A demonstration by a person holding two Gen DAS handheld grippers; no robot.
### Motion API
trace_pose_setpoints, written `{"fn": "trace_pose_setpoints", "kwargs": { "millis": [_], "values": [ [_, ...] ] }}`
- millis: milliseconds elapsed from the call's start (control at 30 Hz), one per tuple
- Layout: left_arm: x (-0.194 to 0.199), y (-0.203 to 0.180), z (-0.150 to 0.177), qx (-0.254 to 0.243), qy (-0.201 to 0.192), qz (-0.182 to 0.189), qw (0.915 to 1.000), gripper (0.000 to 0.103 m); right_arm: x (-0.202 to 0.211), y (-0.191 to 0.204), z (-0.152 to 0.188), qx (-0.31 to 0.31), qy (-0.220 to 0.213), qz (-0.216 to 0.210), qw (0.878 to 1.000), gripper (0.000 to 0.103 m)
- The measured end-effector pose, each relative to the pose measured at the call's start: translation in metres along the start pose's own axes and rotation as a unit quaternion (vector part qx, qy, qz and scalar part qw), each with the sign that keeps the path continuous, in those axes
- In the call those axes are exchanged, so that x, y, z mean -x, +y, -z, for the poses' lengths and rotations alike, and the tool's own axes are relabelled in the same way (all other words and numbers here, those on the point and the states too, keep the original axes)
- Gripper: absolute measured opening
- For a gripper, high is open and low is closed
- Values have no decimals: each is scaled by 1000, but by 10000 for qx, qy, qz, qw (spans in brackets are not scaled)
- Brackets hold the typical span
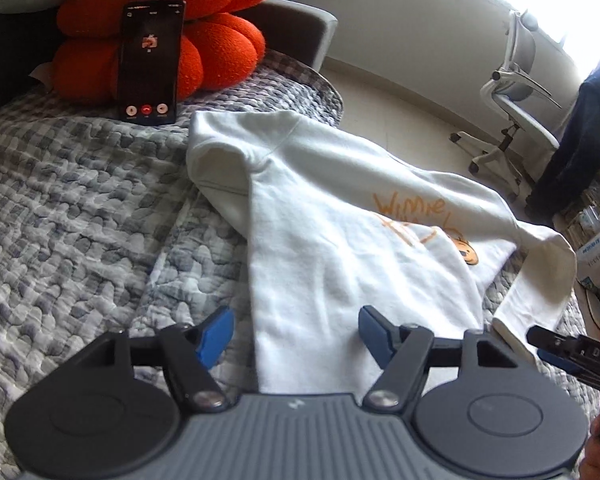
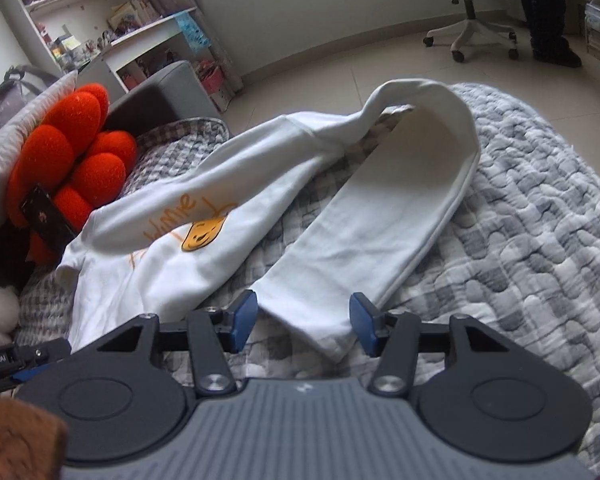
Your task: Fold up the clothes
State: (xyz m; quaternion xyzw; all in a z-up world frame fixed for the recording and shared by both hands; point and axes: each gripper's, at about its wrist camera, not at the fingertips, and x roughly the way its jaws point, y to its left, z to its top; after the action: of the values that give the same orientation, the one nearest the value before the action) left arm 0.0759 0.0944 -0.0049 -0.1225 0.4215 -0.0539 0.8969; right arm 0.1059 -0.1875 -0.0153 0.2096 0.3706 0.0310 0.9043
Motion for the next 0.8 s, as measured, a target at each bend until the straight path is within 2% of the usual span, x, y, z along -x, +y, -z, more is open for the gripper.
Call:
{"fn": "trace_pose_setpoints", "kwargs": {
  "millis": [67, 133, 300, 467, 600, 700, 800],
  "values": [
    [2, -4, 2, -109, 77, 213, 9997, 66, -2, 6, 1, 50, 24, -120, 9999, 55],
    [5, -7, 3, -242, 67, 276, 9993, 64, -4, 11, 2, 100, 49, -239, 9997, 55],
    [10, -4, 3, -306, 206, 542, 9978, 52, -12, 19, 3, 87, 216, -405, 9989, 55],
    [16, -1, 2, -421, 289, 834, 9952, 50, -11, 31, 7, 113, 514, -776, 9956, 55],
    [18, -1, 2, -429, 295, 998, 9936, 50, -9, 41, 12, 160, 765, -1117, 9907, 55],
    [18, 0, 2, -365, 272, 1009, 9939, 41, -5, 49, 16, 210, 919, -1362, 9862, 55],
    [18, 2, 1, -238, 251, 1059, 9938, 39, 5, 57, 20, 363, 930, -1566, 9826, 55]
  ]
}}
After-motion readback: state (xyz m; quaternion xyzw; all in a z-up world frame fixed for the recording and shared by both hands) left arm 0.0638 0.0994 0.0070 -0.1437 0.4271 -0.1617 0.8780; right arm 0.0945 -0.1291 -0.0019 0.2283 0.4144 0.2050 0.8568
